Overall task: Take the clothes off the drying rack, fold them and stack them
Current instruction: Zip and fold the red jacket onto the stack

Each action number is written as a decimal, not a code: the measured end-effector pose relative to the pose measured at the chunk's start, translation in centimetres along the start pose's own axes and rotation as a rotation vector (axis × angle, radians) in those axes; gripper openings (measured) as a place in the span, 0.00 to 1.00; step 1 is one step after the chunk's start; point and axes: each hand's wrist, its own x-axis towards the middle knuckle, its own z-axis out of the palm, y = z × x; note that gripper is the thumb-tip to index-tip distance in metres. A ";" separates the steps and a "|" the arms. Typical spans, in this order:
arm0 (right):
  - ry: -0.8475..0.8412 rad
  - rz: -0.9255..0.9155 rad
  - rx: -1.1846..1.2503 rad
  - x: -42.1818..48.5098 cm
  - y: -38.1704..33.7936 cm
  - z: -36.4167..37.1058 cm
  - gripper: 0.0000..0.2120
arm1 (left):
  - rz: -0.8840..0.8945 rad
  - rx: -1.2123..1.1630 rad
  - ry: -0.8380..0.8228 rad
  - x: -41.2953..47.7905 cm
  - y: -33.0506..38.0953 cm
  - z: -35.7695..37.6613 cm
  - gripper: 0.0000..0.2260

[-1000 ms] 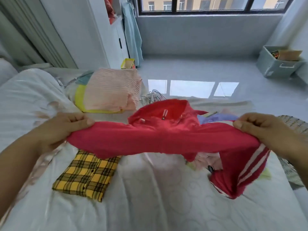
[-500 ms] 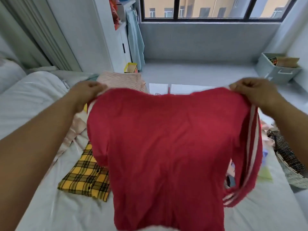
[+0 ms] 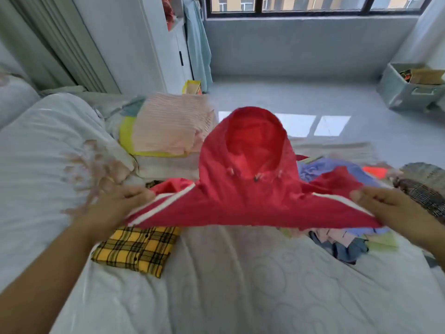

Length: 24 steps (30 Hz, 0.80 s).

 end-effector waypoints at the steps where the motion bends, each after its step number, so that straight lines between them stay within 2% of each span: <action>1: -0.045 0.039 -0.051 -1.3 2.7 1.9 0.10 | -0.080 0.014 -0.029 -0.6 -3.3 1.5 0.30; 3: -0.160 0.104 -0.189 -3.5 8.9 5.7 0.14 | -0.214 0.075 -0.083 -1.5 -9.8 4.1 0.27; 5: -0.293 0.237 -0.251 -5.5 14.9 9.5 0.18 | -0.337 0.120 -0.159 -2.6 -15.6 6.9 0.15; 7: -0.437 0.349 -0.290 -7.5 19.7 12.9 0.21 | -0.420 0.188 -0.247 -3.7 -20.9 9.5 0.09; 9: -0.589 0.502 -0.352 -9.5 23.4 16.0 0.09 | -0.479 0.271 -0.322 -5.0 -25.5 11.6 0.10; 10: -0.609 0.537 -0.369 -10.4 25.8 17.3 0.25 | -0.512 0.319 -0.353 -5.5 -27.5 12.5 0.10; 11: -0.625 0.586 -0.392 -11.1 27.4 18.4 0.31 | -0.551 0.385 -0.352 -5.9 -29.0 13.2 0.09; 12: -0.587 0.608 -0.358 -11.5 27.7 19.4 0.26 | -0.563 0.446 -0.320 -6.2 -30.3 14.0 0.10; 13: -0.549 0.608 -0.376 -11.5 27.2 20.3 0.13 | -0.556 0.488 -0.273 -6.4 -31.0 14.9 0.11; 14: -0.428 0.586 -0.364 -11.1 26.8 21.3 0.03 | -0.529 0.515 -0.222 -6.2 -31.1 16.0 0.10; 16: -0.186 0.496 -0.295 -9.7 26.8 23.3 0.12 | -0.403 0.562 -0.128 -4.9 -30.1 18.6 0.07; 18: -0.040 0.429 -0.210 -7.5 26.0 25.0 0.08 | -0.257 0.548 -0.036 -2.7 -28.4 21.3 0.03; 20: 0.076 0.400 -0.193 -4.8 25.1 26.5 0.06 | -0.164 0.508 0.055 0.0 -26.5 23.9 0.10; 24: 0.216 0.420 -0.341 0.7 23.7 28.8 0.21 | -0.166 0.650 0.148 5.5 -24.4 27.4 0.22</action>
